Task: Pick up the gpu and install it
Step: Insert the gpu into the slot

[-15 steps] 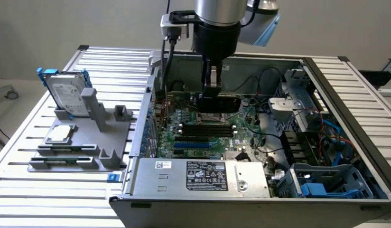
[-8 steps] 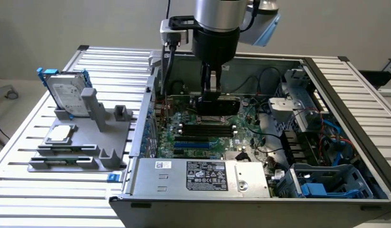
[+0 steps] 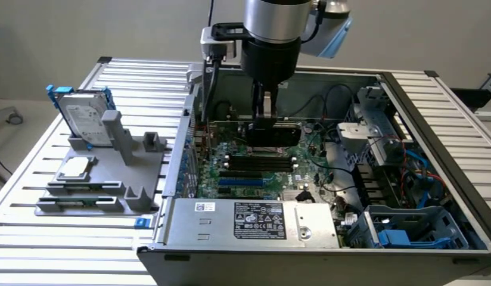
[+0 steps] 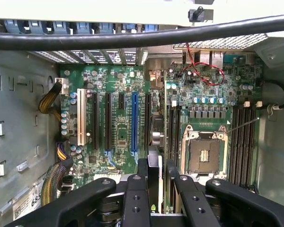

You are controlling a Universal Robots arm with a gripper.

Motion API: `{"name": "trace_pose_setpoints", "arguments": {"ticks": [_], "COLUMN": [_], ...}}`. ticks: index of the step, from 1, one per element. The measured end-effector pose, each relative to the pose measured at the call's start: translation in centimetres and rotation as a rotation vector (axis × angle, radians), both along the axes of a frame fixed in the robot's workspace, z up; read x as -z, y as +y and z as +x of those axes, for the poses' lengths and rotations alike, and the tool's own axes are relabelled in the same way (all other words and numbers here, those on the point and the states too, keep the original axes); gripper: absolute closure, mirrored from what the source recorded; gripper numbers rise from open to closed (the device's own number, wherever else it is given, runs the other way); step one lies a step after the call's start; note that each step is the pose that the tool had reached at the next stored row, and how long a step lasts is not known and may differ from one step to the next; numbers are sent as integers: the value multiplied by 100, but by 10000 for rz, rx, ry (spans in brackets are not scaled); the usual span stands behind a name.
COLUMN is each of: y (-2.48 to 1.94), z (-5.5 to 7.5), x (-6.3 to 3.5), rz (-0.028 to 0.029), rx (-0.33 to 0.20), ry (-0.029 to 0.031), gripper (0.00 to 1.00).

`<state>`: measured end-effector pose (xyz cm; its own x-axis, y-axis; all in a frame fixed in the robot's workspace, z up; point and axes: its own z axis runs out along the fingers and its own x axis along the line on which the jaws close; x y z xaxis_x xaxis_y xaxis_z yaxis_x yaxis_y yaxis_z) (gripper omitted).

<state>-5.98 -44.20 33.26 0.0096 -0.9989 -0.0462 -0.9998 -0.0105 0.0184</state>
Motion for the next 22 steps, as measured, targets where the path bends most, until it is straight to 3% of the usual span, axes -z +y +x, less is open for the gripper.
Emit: {"name": "trace_pose_setpoints", "arguments": {"ticks": [7, 12, 16, 22], "y": [-8, -83, -104, -179], "z": [-5, -5, -6, -9], "x": [1, 14, 16, 46], "rz": [0, 103, 108, 126], "rx": [0, -4, -4, -1], "ry": [0, 1, 4, 18], "gripper": [74, 74, 74, 74]}}
